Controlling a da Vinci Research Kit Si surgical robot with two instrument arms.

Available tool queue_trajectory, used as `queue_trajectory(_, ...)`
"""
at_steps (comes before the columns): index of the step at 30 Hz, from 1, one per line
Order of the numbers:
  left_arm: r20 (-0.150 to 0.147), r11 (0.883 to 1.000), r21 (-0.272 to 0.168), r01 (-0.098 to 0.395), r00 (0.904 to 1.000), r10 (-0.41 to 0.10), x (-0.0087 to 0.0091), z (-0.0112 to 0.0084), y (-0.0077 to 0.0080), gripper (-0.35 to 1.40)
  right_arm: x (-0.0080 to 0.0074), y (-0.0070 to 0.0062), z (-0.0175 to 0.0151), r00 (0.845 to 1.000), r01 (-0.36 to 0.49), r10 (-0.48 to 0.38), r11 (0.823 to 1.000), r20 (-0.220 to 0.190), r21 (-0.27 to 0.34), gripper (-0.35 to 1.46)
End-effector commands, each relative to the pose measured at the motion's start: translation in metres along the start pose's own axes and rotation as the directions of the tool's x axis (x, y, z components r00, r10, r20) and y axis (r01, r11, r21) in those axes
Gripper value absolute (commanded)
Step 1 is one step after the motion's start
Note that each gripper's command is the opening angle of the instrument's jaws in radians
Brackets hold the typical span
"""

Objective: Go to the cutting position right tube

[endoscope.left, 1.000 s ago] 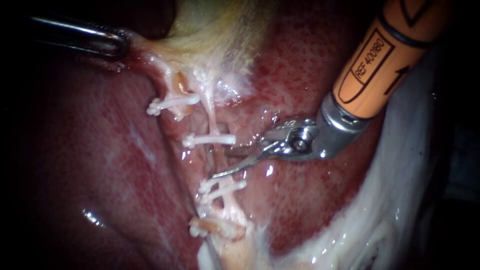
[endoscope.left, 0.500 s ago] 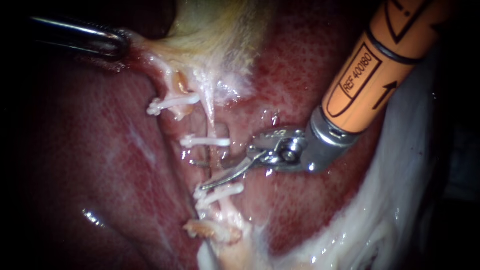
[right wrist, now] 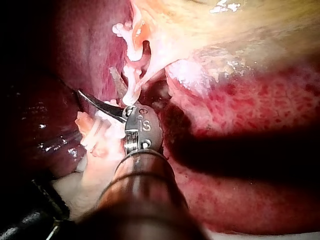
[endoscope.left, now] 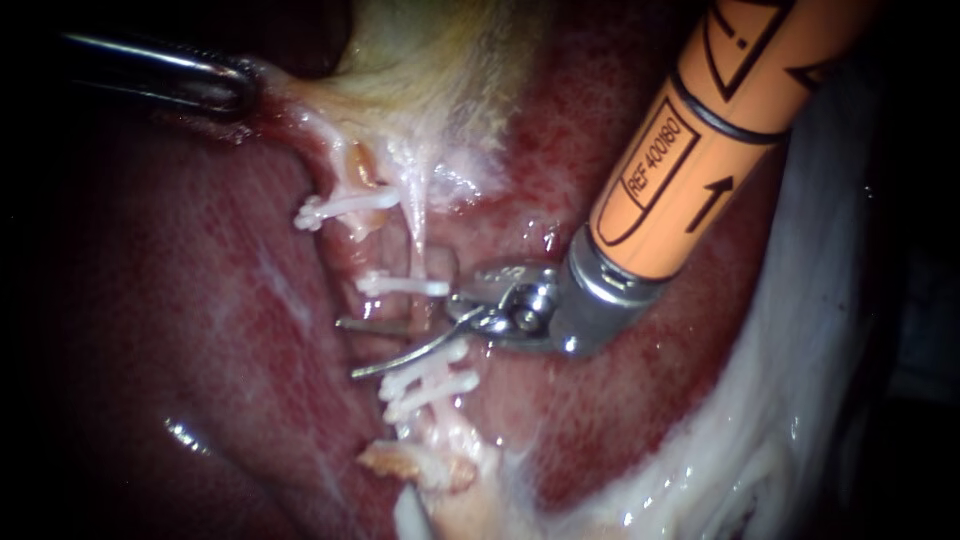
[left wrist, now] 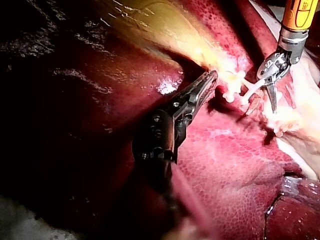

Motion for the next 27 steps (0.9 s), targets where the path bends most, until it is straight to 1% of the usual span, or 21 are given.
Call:
queue_trajectory(1,0.0,1.0,0.0,0.0,1.0,0.0,0.0,0.0001,0.0,-0.35,0.0001,0.0001,0.0001,1.0,0.0,0.0,1.0,-0.004,-0.005,1.35)
queue_trajectory(4,0.0,1.0,0.0,0.0,1.0,0.0,0.0,0.0001,0.0,-0.35,0.0002,0.0001,0.0003,1.0,-0.007,0.007,1.0,-0.01,-0.003,1.35)
queue_trajectory(7,0.0,1.0,0.0,0.0,1.0,0.0,0.0,0.0001,0.0,-0.35,0.0004,0.0,0.0004,1.0,0.005,-0.005,1.0,-0.017,0.002,1.35)
queue_trajectory(11,0.0,1.0,0.0,0.0,1.0,0.0,0.0,0.0,0.0,-0.35,0.0006,-0.0005,0.0002,1.0,0.003,-0.003,1.0,-0.018,0.005,1.35)
queue_trajectory(14,0.0,1.0,0.0,0.0,1.0,0.0,0.0,0.0,0.0,-0.35,0.0011,-0.0017,-0.0002,1.0,-0.001,0.001,1.0,-0.02,0.008,1.35)
queue_trajectory(19,0.0,1.0,0.0,0.0,1.0,0.0,-0.0001,-0.0001,0.0,-0.35,0.0019,-0.0041,-0.0005,0.999,-0.006,0.007,1.0,-0.041,0.031,1.35)
queue_trajectory(22,0.0,1.0,0.0,0.0,1.0,0.0,-0.0001,-0.0001,0.0,-0.35,0.0024,-0.0051,-0.0003,0.999,-0.008,0.01,0.999,-0.045,0.035,1.35)
queue_trajectory(24,0.0,1.0,0.0,0.0,1.0,0.0,-0.0001,-0.0001,0.0,-0.35,0.0025,-0.0054,-0.0002,0.999,-0.009,0.011,0.999,-0.05,0.039,1.35)
queue_trajectory(27,0.0,1.0,0.0,0.0,1.0,0.0,-0.0001,-0.0001,0.0,-0.35,0.0025,-0.0054,-0.0002,0.999,-0.009,0.011,0.999,-0.051,0.043,1.35)
